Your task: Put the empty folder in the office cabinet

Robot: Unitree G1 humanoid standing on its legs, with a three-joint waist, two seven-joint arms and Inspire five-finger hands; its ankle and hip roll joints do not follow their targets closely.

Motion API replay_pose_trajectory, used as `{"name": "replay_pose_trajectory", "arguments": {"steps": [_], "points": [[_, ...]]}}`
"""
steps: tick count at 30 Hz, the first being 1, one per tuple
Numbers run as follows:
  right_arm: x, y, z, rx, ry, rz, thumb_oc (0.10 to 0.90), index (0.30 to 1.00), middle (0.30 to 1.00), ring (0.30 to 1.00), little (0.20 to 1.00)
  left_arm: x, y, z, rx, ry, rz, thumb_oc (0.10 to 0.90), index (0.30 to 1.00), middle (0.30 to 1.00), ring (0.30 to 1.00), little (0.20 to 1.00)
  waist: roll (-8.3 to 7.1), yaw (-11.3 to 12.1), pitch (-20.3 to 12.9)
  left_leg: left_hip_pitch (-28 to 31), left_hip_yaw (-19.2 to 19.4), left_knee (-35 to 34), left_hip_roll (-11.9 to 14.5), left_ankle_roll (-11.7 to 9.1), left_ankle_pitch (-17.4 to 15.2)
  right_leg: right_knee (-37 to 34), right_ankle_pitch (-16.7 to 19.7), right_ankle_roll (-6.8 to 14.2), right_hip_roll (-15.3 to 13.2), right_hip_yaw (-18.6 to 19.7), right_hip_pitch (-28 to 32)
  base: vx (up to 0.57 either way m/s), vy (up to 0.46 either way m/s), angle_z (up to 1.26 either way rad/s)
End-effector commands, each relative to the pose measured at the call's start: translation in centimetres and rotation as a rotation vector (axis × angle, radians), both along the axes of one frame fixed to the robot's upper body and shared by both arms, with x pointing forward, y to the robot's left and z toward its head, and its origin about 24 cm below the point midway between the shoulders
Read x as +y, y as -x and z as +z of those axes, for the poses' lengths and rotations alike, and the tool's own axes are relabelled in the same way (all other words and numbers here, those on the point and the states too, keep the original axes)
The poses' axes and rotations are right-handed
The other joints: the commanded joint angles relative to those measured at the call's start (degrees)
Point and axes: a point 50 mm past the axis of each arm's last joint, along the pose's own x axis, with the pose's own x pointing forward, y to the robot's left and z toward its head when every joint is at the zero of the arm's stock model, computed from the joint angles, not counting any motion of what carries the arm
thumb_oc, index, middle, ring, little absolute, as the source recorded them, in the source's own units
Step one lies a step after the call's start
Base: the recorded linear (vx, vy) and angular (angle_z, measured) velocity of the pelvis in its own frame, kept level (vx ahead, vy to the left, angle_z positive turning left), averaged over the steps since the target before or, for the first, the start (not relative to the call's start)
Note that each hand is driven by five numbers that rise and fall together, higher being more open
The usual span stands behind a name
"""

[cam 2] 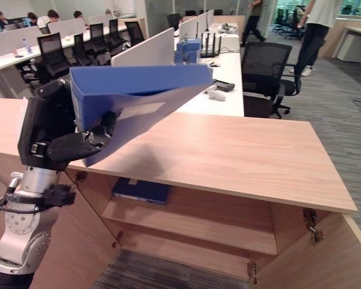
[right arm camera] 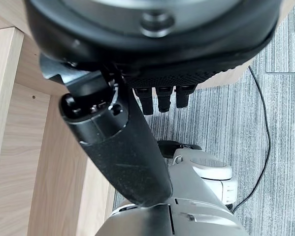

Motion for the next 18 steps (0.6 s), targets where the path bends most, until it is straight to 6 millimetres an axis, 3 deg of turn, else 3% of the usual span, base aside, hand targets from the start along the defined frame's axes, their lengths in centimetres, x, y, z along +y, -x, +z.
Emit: {"name": "replay_pose_trajectory", "arguments": {"steps": [1, 8, 18], "points": [[0.7, -4.4, 0.3, -0.082, -0.007, 0.090, 0.800, 0.900, 0.900, 0.900, 0.900, -0.6, 1.3, 6.2, -0.321, 0.120, -0.161, 0.400, 0.300, 0.300, 0.300, 0.300, -2.38, -0.75, -0.10, 1.62, 2.39, 1.22, -2.30, -0.47, -2.66, 0.59, -10.66, -1.81, 1.98, 1.62, 6.64, -0.01, 0.018, -0.14], [0.2, -5.0, 0.6, -0.079, 0.008, 0.110, 0.800, 0.900, 0.900, 0.900, 0.900, -3.5, 0.8, 5.7, -0.206, 0.069, -0.478, 0.400, 0.300, 0.300, 0.300, 0.300, -2.09, -2.44, -0.33, 3.11, 4.22, 0.30, -3.21, 0.38, -3.71, 1.68, -10.03, -0.74, 1.03, 2.53, 5.90, -0.02, 0.058, -0.12], [0.1, -4.7, 0.6, -0.045, 0.012, 0.166, 0.800, 0.900, 0.900, 0.900, 0.900, -4.4, 0.3, 5.4, -0.080, -0.131, -0.651, 0.400, 0.300, 0.300, 0.300, 0.300, -2.23, -3.44, -0.45, 3.01, 5.85, -0.08, -5.14, 1.52, -5.06, 2.05, -9.01, 1.15, -0.92, 3.35, 4.55, -0.02, 0.058, -0.08]]}}
